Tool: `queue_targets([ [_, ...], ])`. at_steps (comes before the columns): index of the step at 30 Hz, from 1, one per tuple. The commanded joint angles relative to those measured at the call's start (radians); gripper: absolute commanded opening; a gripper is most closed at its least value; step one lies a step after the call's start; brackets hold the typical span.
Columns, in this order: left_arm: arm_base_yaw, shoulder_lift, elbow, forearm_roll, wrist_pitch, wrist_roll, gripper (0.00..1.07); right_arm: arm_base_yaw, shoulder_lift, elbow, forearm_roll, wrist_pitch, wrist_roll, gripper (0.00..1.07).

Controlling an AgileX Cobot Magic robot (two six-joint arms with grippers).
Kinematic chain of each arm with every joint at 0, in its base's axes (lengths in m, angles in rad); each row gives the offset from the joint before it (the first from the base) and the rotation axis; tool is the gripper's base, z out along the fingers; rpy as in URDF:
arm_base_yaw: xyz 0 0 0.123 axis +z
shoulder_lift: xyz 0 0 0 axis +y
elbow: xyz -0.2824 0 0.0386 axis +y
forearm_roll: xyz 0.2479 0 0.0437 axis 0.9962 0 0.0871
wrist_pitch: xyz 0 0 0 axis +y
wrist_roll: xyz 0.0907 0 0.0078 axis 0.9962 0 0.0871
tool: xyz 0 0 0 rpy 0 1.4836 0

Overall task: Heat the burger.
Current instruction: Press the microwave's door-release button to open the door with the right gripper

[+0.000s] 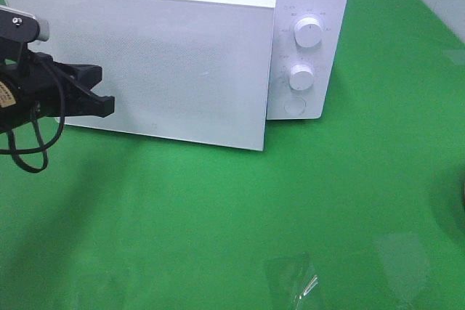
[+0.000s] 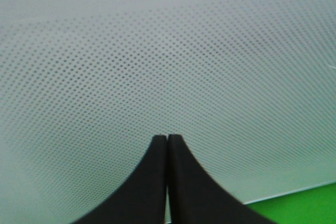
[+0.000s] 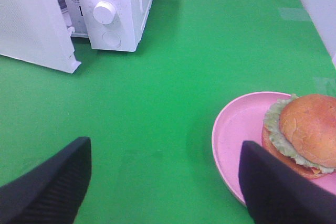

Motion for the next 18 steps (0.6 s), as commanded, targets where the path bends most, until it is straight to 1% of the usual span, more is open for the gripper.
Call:
queue_targets([
  [1, -0.027, 0.024, -0.061, -0.03, 0.012, -0.006, 0.0, -0.008, -0.024, 0.005, 0.003, -0.01, -0.008, 0.76],
  [4, -0.037, 0.036, -0.083, -0.036, 0.014, -0.007, 0.0, -0.008, -0.024, 0.005, 0.003, -0.01, -0.008, 0.76],
  [5, -0.052, 0.045, -0.108, -0.037, 0.019, -0.007, 0.0, -0.008, -0.024, 0.005, 0.003, -0.01, -0.008, 0.76],
  [6, -0.052, 0.045, -0.108, -0.037, 0.019, -0.007, 0.0, -0.008, -0.024, 0.005, 0.003, -0.01, -0.008, 0.76],
  [7, -0.066, 0.061, -0.135, -0.037, 0.021, -0.007, 0.0, -0.008, -0.024, 0.005, 0.003, -0.01, -0.008, 0.76],
  [8, -0.066, 0.061, -0.135, -0.037, 0.021, -0.007, 0.0, -0.008, -0.024, 0.005, 0.003, -0.01, -0.008, 0.76],
  [9, -0.079, 0.077, -0.161, -0.045, 0.032, -0.006, 0.0, -0.008, -0.024, 0.005, 0.004, -0.01, -0.008, 0.76],
  [10, -0.079, 0.077, -0.161, -0.045, 0.032, -0.006, 0.0, -0.008, -0.024, 0.005, 0.004, -0.01, -0.008, 0.76],
  [12, -0.103, 0.103, -0.212, -0.058, 0.071, -0.006, 0.0, -0.008, -0.024, 0.005, 0.004, -0.01, -0.008, 0.76],
  [13, -0.103, 0.103, -0.212, -0.058, 0.071, -0.006, 0.0, -0.008, -0.024, 0.005, 0.004, -0.01, -0.008, 0.76],
  [14, -0.121, 0.124, -0.247, -0.066, 0.073, -0.006, 0.0, -0.008, -0.024, 0.005, 0.004, -0.01, -0.008, 0.76],
  [17, -0.134, 0.139, -0.274, -0.074, 0.076, -0.005, 0.0, -0.008, -0.024, 0.005, 0.004, -0.01, -0.008, 0.76],
  [18, -0.149, 0.157, -0.306, -0.083, 0.086, 0.001, 0.0, -0.008, -0.024, 0.005, 0.004, -0.01, -0.008, 0.76],
])
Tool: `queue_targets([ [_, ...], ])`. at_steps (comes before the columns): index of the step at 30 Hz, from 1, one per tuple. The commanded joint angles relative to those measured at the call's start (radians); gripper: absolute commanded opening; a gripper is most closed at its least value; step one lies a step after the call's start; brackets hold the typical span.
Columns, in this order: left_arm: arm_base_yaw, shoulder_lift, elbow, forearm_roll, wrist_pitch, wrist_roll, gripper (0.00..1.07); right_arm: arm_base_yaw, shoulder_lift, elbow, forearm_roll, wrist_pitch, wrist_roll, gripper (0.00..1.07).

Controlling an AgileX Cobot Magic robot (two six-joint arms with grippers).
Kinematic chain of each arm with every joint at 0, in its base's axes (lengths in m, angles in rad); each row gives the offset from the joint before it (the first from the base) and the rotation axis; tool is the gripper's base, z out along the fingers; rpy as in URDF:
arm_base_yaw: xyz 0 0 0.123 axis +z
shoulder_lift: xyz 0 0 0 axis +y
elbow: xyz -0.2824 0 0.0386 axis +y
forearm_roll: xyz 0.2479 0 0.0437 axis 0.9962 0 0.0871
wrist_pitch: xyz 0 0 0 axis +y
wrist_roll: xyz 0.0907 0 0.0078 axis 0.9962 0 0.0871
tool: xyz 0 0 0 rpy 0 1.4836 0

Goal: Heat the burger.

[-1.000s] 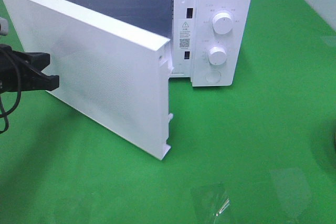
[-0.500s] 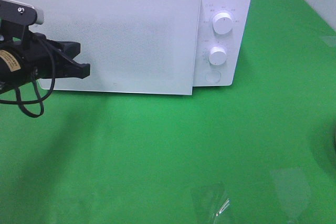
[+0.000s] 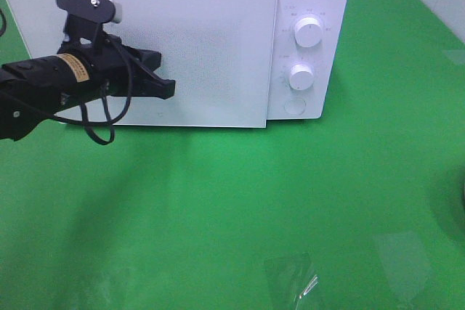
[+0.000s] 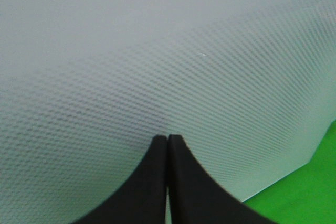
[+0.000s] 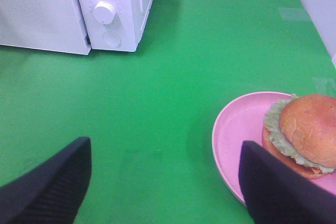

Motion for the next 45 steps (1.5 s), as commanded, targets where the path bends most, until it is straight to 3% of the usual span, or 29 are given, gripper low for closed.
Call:
queue_targets([
  [1, -0.01, 0.017, -0.059, -0.052, -0.025, 0.001, 0.0, -0.008, -0.024, 0.005, 0.003, -0.01, -0.008, 0.76],
  [18, -0.112, 0.156, -0.308, -0.085, 0.074, 0.012, 0.0, -0.008, -0.024, 0.005, 0.004, -0.01, -0.008, 0.76],
  [25, -0.155, 0.157, -0.34, -0.085, 0.092, 0.01, 0.0, -0.008, -0.024, 0.005, 0.004, -0.01, -0.008, 0.76],
  [34, -0.291, 0.062, -0.335, -0.084, 0.336, 0.01, 0.03, -0.008, -0.024, 0.005, 0.004, -0.01, -0.008, 0.76],
  [35, -0.303, 0.049, -0.335, -0.084, 0.375, 0.01, 0.09, -0.008, -0.024, 0.005, 0.004, -0.01, -0.008, 0.76],
  [36, -0.335, 0.028, -0.335, -0.084, 0.453, 0.01, 0.28, -0.008, -0.024, 0.005, 0.004, -0.01, -0.008, 0.76],
  [37, -0.335, 0.028, -0.335, -0.084, 0.453, 0.01, 0.28, -0.008, -0.024, 0.005, 0.004, -0.01, -0.008, 0.76],
  [38, -0.365, 0.004, -0.335, -0.085, 0.533, 0.01, 0.56, -0.008, -0.024, 0.005, 0.004, -0.01, -0.008, 0.76],
  [39, -0.365, 0.004, -0.335, -0.085, 0.533, 0.01, 0.56, -0.008, -0.024, 0.005, 0.004, -0.01, -0.008, 0.76],
  [40, -0.39, -0.019, -0.335, -0.085, 0.603, 0.009, 0.81, -0.008, -0.024, 0.005, 0.004, -0.01, -0.008, 0.76],
  [41, -0.39, -0.019, -0.335, -0.085, 0.603, 0.009, 0.81, -0.008, -0.024, 0.005, 0.004, -0.01, -0.008, 0.76],
  [42, -0.414, -0.049, -0.335, -0.085, 0.687, 0.01, 0.97, -0.008, -0.024, 0.005, 0.004, -0.01, -0.008, 0.76],
  [45, -0.435, -0.076, -0.335, -0.085, 0.781, 0.01, 1.02, -0.008, -0.024, 0.005, 0.004, -0.01, -0.008, 0.76],
])
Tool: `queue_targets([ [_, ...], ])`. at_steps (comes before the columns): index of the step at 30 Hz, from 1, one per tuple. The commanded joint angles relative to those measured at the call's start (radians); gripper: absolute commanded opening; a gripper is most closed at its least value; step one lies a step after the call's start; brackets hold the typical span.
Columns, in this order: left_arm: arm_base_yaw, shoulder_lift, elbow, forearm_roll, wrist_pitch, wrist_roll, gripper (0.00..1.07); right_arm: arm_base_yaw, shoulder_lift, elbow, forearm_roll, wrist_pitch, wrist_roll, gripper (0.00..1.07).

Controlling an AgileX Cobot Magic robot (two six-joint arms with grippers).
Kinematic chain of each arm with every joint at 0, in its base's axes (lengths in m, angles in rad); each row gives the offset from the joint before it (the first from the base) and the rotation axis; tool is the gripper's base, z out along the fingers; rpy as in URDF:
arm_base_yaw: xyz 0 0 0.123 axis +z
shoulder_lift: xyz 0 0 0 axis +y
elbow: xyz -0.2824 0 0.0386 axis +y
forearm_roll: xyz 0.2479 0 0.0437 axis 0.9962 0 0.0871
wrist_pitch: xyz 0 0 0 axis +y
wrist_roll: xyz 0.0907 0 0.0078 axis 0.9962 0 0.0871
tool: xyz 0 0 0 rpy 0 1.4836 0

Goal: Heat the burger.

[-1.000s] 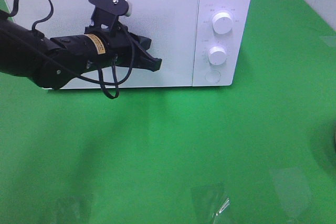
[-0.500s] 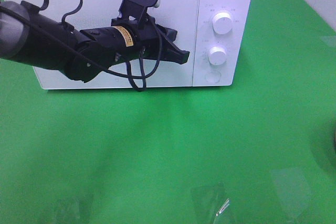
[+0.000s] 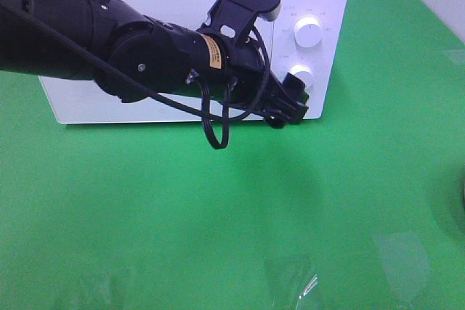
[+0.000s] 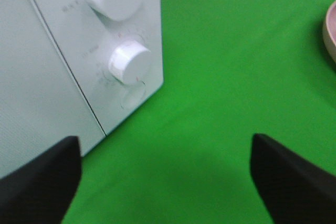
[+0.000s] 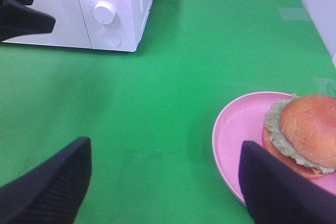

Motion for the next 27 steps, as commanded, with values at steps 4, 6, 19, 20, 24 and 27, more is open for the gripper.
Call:
queue_targets([
  [4, -0.06, -0.122, -0.006, -0.026, 0.342, -0.005, 1.02, -0.008, -0.024, 0.005, 0.003, -0.01, -0.008, 0.76],
  [6, -0.067, -0.158, -0.006, -0.039, 0.444, -0.005, 1.02, -0.008, -0.024, 0.005, 0.003, -0.01, -0.008, 0.76],
  [19, 0.057, -0.322, -0.006, -0.088, 0.968, -0.006, 1.02, -0.008, -0.024, 0.005, 0.003, -0.01, -0.008, 0.76],
  [20, 0.1, -0.346, -0.006, -0.097, 0.994, -0.002, 1.02, -0.008, -0.024, 0.005, 0.003, -0.01, -0.008, 0.76],
  [24, 0.179, -0.382, -0.006, -0.106, 1.052, 0.025, 1.02, -0.008, -0.024, 0.005, 0.003, -0.01, -0.008, 0.76],
  [27, 0.298, -0.43, -0.006, -0.11, 1.127, 0.069, 1.02, -0.008, -0.024, 0.005, 0.003, -0.01, -0.008, 0.76],
])
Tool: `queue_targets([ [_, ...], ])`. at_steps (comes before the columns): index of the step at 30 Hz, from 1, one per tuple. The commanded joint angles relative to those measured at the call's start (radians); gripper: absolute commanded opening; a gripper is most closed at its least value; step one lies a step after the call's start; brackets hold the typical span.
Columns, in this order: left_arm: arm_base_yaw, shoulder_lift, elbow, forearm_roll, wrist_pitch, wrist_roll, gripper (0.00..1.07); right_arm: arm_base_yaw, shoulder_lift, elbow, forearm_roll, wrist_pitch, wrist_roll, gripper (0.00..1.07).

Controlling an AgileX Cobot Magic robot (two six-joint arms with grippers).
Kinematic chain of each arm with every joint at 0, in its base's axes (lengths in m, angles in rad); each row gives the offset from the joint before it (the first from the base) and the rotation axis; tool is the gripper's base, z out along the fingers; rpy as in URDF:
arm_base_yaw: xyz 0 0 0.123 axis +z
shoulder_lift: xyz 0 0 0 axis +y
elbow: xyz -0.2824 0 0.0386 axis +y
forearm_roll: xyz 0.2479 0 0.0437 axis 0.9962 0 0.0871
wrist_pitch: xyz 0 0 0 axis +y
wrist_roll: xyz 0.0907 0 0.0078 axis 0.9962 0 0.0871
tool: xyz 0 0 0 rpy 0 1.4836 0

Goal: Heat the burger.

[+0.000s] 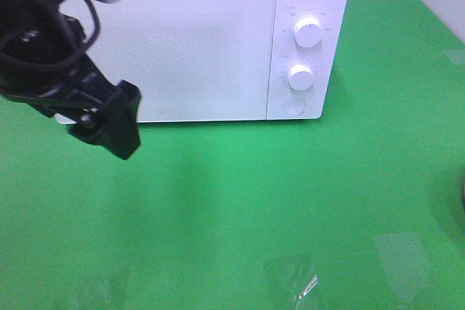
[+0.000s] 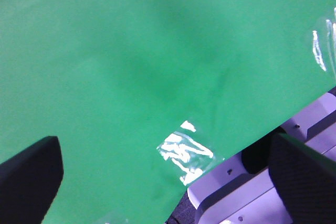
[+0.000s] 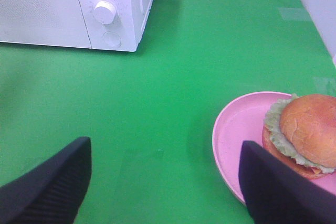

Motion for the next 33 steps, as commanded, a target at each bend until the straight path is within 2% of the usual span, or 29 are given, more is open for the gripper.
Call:
queue_targets([
  [1, 0.07, -0.035, -0.002, -0.009, 0.057, 0.024, 1.02, -0.008, -0.024, 0.005, 0.003, -0.01, -0.008, 0.76],
  [2, 0.107, -0.049, -0.002, -0.013, 0.069, 0.031, 1.02, -0.008, -0.024, 0.005, 0.003, -0.01, -0.008, 0.76],
  [3, 0.107, -0.049, -0.002, -0.013, 0.069, 0.031, 1.02, -0.008, -0.024, 0.005, 0.003, -0.01, -0.008, 0.76],
  [4, 0.19, -0.075, -0.002, -0.033, 0.088, 0.033, 1.02, -0.008, -0.024, 0.005, 0.003, -0.01, -0.008, 0.76],
  [5, 0.19, -0.075, -0.002, -0.033, 0.088, 0.033, 1.02, -0.008, -0.024, 0.005, 0.003, -0.01, -0.008, 0.76],
  [6, 0.276, -0.097, -0.002, -0.065, 0.111, 0.05, 1.02, -0.008, -0.024, 0.005, 0.003, -0.01, -0.008, 0.76],
  [7, 0.276, -0.097, -0.002, -0.065, 0.111, 0.05, 1.02, -0.008, -0.024, 0.005, 0.003, -0.01, -0.008, 0.76],
  [9, 0.418, -0.135, -0.002, -0.091, 0.154, 0.11, 1.02, -0.008, -0.024, 0.005, 0.003, -0.01, -0.008, 0.76],
  [10, 0.418, -0.135, -0.002, -0.091, 0.154, 0.11, 1.02, -0.008, -0.024, 0.005, 0.003, -0.01, -0.008, 0.76],
  [11, 0.482, -0.155, -0.001, -0.093, 0.176, 0.123, 1.02, -0.008, -0.024, 0.005, 0.003, -0.01, -0.008, 0.76],
  [14, 0.516, -0.166, -0.001, -0.094, 0.182, 0.131, 1.02, -0.008, -0.024, 0.005, 0.003, -0.01, -0.008, 0.76],
  [15, 0.575, -0.197, 0.018, -0.101, 0.181, 0.133, 1.02, -0.008, -0.024, 0.005, 0.003, -0.01, -0.008, 0.76],
  [16, 0.575, -0.197, 0.018, -0.101, 0.181, 0.133, 1.02, -0.008, -0.024, 0.005, 0.003, -0.01, -0.008, 0.76],
  [17, 0.619, -0.232, 0.061, -0.102, 0.173, 0.132, 1.02, -0.008, -0.024, 0.005, 0.003, -0.01, -0.008, 0.76],
  [18, 0.619, -0.232, 0.061, -0.102, 0.173, 0.132, 1.02, -0.008, -0.024, 0.005, 0.003, -0.01, -0.008, 0.76],
  [19, 0.649, -0.279, 0.124, -0.101, 0.151, 0.132, 1.02, -0.008, -0.024, 0.005, 0.003, -0.01, -0.008, 0.76],
  [20, 0.649, -0.279, 0.124, -0.101, 0.151, 0.132, 1.02, -0.008, -0.024, 0.005, 0.003, -0.01, -0.008, 0.76],
  [22, 0.665, -0.381, 0.281, -0.085, 0.099, 0.133, 1.02, -0.008, -0.024, 0.005, 0.003, -0.01, -0.008, 0.76],
  [23, 0.665, -0.381, 0.281, -0.085, 0.099, 0.133, 1.02, -0.008, -0.024, 0.005, 0.003, -0.01, -0.008, 0.76],
  [24, 0.665, -0.429, 0.36, -0.077, 0.081, 0.137, 1.02, -0.008, -0.024, 0.005, 0.003, -0.01, -0.008, 0.76],
  [25, 0.665, -0.429, 0.36, -0.077, 0.081, 0.137, 1.02, -0.008, -0.024, 0.005, 0.003, -0.01, -0.008, 0.76],
  [26, 0.665, -0.48, 0.428, -0.065, 0.062, 0.136, 1.02, -0.008, -0.024, 0.005, 0.003, -0.01, -0.008, 0.76],
  [29, 0.665, -0.508, 0.462, -0.06, 0.048, 0.134, 1.02, -0.008, -0.024, 0.005, 0.003, -0.01, -0.008, 0.76],
  [31, 0.665, -0.619, 0.571, -0.045, 0.012, 0.134, 1.02, -0.008, -0.024, 0.005, 0.003, -0.01, -0.008, 0.76],
  [32, 0.665, -0.619, 0.571, -0.045, 0.012, 0.134, 1.02, -0.008, -0.024, 0.005, 0.003, -0.01, -0.008, 0.76],
  [33, 0.665, -0.675, 0.616, -0.045, -0.004, 0.134, 1.02, -0.008, -0.024, 0.005, 0.003, -0.01, -0.008, 0.76],
])
